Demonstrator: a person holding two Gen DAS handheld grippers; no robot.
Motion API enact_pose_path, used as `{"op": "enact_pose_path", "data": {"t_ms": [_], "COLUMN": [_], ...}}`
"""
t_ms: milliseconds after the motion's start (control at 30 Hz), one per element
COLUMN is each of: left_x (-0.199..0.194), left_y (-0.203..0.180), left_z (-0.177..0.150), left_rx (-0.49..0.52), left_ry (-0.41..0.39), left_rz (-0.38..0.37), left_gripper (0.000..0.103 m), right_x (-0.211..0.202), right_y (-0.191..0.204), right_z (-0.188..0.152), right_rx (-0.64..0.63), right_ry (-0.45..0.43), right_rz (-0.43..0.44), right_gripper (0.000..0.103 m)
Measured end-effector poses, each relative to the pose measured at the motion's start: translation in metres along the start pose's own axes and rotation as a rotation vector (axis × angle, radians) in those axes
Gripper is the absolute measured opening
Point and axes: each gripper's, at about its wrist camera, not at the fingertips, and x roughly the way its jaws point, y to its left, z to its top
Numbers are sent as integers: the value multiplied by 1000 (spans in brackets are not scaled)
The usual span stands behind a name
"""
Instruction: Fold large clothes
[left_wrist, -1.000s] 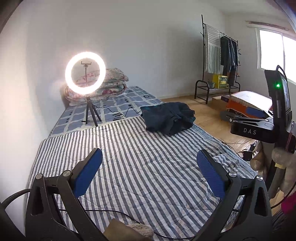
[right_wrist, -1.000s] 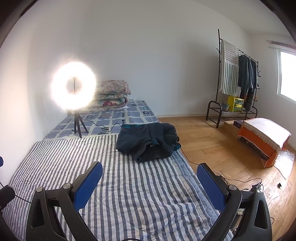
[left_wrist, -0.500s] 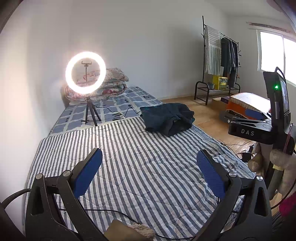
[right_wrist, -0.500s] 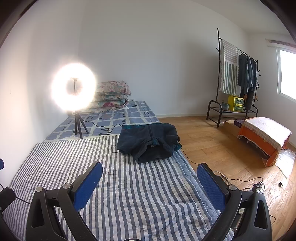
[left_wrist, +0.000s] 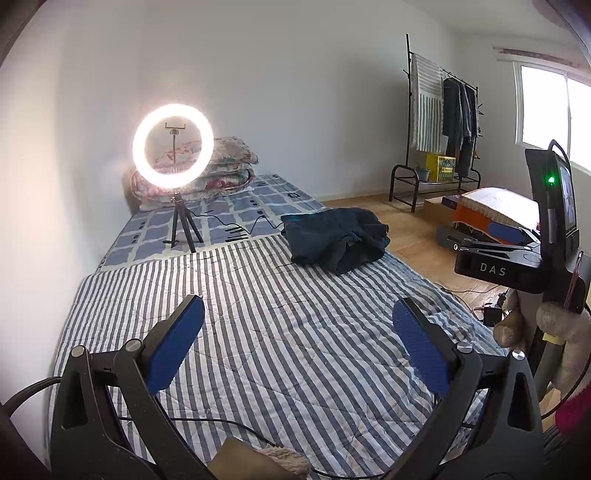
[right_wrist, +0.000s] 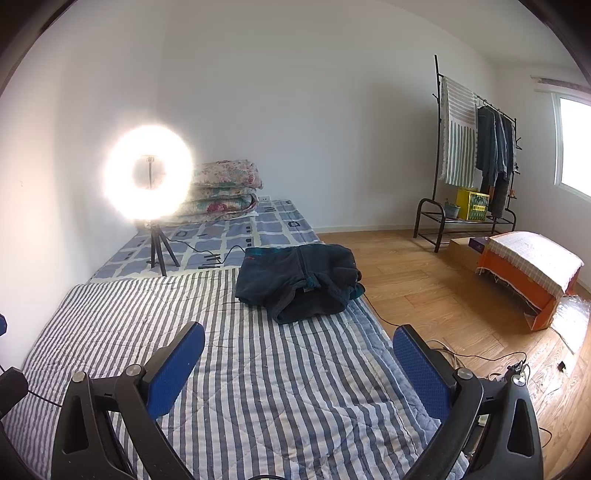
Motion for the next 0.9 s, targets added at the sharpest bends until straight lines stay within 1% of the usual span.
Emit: {"op": "enact_pose_path", "data": {"t_ms": [900], "left_x": [-1], "left_y": [1], "left_z": [2], "left_rx": [-6], "left_ry": [-1], "left_rz": [2], "left_gripper": [103], "right_x": [1], "right_y": [2], "right_z": [-3], "right_rx": [7], "right_ry": [9], "right_rz": [0], "right_gripper": [103]}}
